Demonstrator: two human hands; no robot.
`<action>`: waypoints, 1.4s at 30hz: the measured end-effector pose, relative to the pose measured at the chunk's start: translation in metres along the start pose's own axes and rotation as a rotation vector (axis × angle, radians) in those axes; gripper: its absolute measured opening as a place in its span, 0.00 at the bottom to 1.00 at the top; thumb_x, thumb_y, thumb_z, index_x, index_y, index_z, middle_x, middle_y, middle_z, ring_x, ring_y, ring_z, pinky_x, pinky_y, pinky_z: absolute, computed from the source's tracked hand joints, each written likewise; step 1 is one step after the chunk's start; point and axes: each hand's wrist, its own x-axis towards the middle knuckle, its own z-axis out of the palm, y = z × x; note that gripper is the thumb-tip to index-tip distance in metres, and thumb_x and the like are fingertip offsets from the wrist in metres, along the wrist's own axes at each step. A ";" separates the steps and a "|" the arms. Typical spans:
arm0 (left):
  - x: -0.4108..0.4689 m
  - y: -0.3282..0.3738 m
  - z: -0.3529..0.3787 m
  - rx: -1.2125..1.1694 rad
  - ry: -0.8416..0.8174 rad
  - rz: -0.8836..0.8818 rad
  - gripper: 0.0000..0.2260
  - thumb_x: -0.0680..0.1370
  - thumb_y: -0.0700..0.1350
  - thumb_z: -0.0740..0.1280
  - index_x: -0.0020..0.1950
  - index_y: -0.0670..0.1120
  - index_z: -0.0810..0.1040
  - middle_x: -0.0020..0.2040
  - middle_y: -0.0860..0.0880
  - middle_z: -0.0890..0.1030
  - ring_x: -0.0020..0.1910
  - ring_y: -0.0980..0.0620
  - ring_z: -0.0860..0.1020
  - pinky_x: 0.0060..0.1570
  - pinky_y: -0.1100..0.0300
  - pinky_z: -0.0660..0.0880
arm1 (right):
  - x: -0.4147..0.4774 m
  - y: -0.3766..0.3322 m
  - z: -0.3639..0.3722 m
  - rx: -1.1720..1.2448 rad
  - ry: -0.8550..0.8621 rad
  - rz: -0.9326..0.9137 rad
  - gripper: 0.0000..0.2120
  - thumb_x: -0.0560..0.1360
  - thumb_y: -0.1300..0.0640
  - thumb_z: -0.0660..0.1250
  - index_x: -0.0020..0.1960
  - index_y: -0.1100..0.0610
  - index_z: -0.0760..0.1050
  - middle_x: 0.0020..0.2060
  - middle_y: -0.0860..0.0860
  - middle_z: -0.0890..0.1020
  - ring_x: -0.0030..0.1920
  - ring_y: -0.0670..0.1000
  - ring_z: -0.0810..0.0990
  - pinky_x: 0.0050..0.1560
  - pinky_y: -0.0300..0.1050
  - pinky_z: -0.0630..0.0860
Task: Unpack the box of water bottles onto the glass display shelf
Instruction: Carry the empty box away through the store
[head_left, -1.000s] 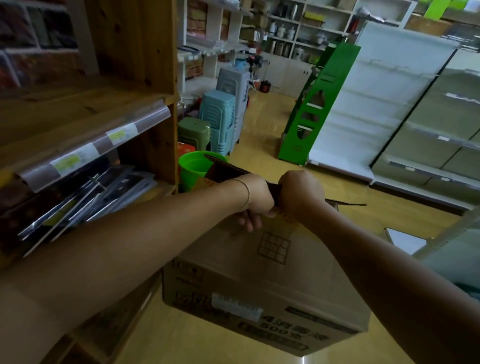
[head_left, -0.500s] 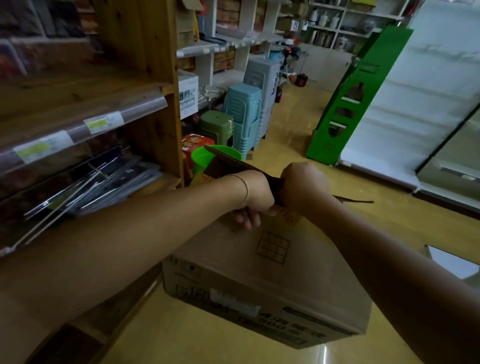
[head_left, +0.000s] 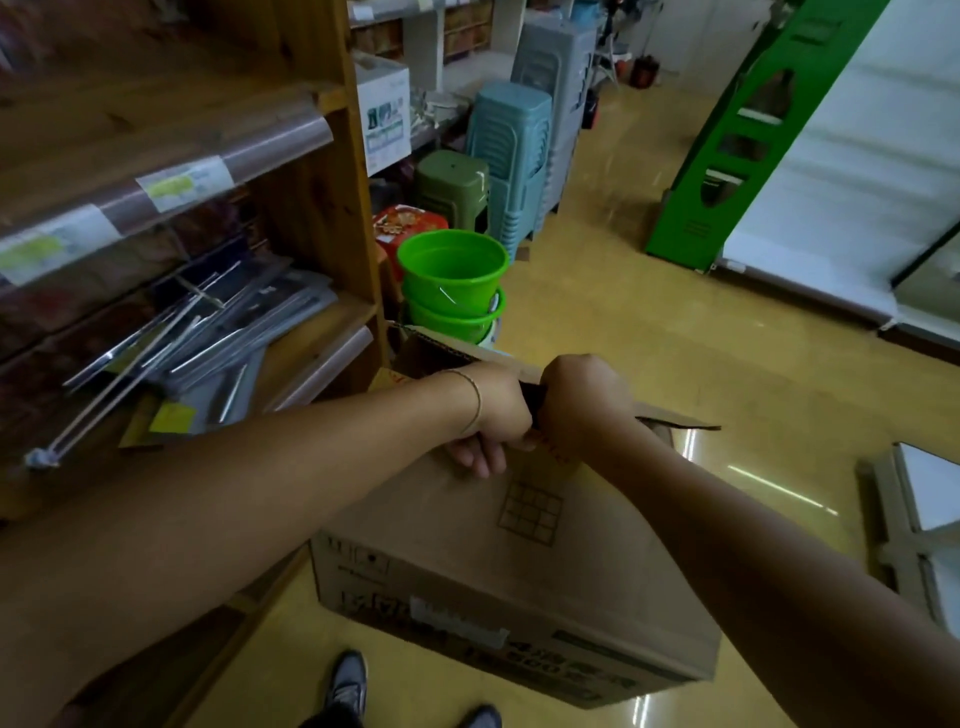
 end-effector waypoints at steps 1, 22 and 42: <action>0.004 -0.007 0.003 -0.012 -0.017 -0.024 0.07 0.83 0.46 0.61 0.49 0.48 0.78 0.32 0.46 0.79 0.20 0.53 0.76 0.25 0.64 0.69 | 0.001 -0.003 0.008 -0.009 -0.011 -0.005 0.13 0.71 0.58 0.71 0.34 0.53 0.68 0.31 0.49 0.72 0.39 0.53 0.74 0.36 0.43 0.72; 0.134 -0.150 0.097 -0.120 -0.292 -0.343 0.15 0.82 0.48 0.64 0.60 0.37 0.75 0.35 0.45 0.79 0.26 0.53 0.74 0.20 0.65 0.67 | 0.029 -0.059 0.194 0.107 -0.260 -0.047 0.08 0.79 0.54 0.64 0.51 0.56 0.80 0.44 0.52 0.78 0.53 0.54 0.76 0.43 0.44 0.72; 0.333 -0.245 0.186 -0.086 -0.335 -0.368 0.19 0.81 0.50 0.66 0.51 0.32 0.78 0.46 0.38 0.84 0.25 0.50 0.76 0.23 0.62 0.71 | 0.115 -0.051 0.407 0.236 -0.384 0.126 0.09 0.76 0.60 0.63 0.51 0.58 0.82 0.45 0.54 0.77 0.56 0.57 0.73 0.45 0.47 0.71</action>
